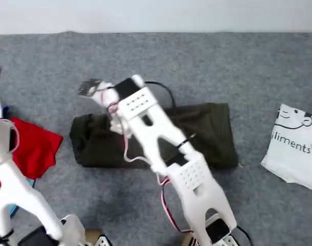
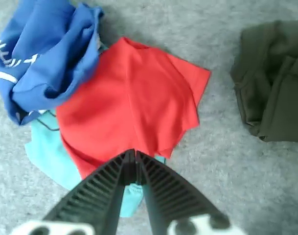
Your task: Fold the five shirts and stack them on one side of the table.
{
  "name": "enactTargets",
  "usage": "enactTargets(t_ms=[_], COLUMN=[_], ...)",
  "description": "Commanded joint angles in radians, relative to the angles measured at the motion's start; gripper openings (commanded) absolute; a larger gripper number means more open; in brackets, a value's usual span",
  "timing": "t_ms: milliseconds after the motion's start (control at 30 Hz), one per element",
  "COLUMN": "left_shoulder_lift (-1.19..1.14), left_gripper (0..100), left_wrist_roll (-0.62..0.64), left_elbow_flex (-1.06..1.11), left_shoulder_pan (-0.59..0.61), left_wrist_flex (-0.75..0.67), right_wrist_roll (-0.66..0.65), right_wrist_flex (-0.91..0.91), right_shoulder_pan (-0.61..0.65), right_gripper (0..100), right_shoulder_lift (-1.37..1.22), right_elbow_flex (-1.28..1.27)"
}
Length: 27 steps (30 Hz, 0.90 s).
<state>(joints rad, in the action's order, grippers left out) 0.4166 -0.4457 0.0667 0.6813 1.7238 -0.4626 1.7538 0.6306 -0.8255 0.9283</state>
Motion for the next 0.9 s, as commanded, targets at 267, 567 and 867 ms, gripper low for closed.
enactTargets(t_ms=[267, 567, 867], left_shoulder_lift=[0.19, 0.256, 0.255], left_gripper=[1, 1, 1], left_wrist_roll=[0.014, 0.014, 0.109], left_elbow_flex=[0.088, 0.124, 0.117], left_shoulder_pan=[-0.144, -0.272, -0.574], left_wrist_flex=[0.031, 0.029, 0.026], right_wrist_roll=[-0.04, -0.095, -0.081], right_wrist_flex=[-0.054, -0.124, 0.044], right_shoulder_pan=[-0.521, -0.656, -0.71], right_gripper=[1.0, 1.0, 1.0], right_shoulder_lift=[0.082, -0.059, 0.157], right_elbow_flex=[-0.146, -0.138, 0.011])
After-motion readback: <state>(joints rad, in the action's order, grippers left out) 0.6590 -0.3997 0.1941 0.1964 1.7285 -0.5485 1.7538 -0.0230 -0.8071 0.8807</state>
